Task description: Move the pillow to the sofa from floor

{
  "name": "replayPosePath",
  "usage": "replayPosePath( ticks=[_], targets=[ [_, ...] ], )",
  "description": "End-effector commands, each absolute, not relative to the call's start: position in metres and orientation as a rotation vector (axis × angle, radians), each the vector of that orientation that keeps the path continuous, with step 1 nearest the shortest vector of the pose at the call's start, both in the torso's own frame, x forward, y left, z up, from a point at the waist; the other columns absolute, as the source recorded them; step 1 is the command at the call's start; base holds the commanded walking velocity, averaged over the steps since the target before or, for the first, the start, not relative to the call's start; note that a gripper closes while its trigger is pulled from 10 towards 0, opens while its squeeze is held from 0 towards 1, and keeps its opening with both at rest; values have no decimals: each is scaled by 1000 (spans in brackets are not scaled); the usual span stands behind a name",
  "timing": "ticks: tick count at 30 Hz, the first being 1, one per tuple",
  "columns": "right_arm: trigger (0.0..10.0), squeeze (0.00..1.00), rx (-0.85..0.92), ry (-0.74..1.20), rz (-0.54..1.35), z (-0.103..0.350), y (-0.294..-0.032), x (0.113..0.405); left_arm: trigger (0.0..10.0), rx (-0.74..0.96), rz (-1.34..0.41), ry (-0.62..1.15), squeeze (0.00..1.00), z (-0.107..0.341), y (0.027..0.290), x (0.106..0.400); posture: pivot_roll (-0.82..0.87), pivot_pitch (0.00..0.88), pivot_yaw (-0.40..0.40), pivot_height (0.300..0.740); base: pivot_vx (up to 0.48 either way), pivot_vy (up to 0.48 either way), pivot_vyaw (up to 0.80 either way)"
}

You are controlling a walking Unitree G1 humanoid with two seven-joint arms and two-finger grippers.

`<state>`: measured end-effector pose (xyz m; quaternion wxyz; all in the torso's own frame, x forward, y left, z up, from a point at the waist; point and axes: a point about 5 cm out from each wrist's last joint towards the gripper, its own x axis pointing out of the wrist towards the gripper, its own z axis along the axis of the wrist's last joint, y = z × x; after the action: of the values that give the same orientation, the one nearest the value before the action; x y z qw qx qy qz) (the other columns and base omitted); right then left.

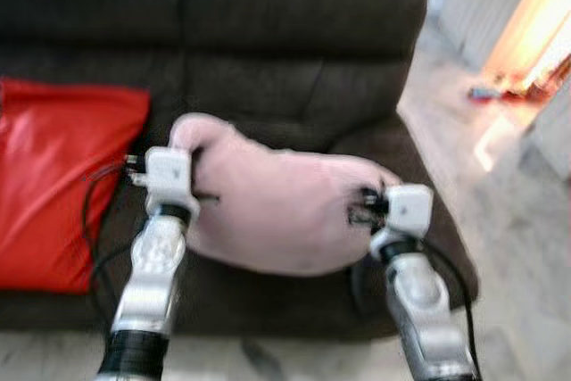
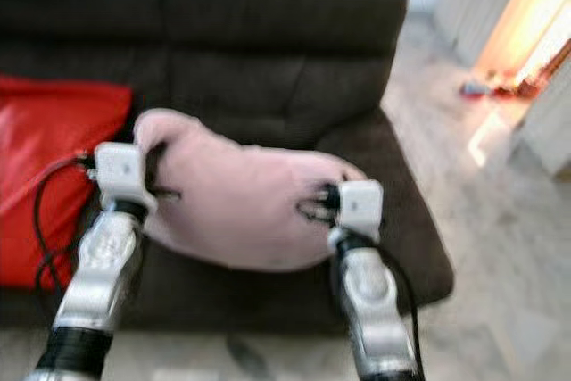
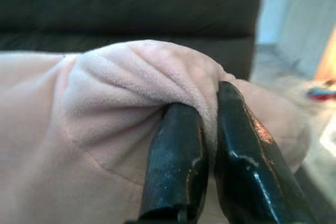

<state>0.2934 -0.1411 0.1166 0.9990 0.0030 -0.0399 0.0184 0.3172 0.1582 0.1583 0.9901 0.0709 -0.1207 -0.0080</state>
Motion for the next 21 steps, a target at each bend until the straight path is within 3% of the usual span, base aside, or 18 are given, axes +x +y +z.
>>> replayPosePath(
  ticks=[1,21],
  targets=[
    [10000,0,24,-156,61,133,-134,297,10000,147,-13,-312,0,175,160,319,63,0,-80,740,345,0,0],
    [10000,0,16,-156,9,134,-145,302,10000,144,-34,-305,0,174,157,318,62,0,-77,740,347,0,0]
  ],
)
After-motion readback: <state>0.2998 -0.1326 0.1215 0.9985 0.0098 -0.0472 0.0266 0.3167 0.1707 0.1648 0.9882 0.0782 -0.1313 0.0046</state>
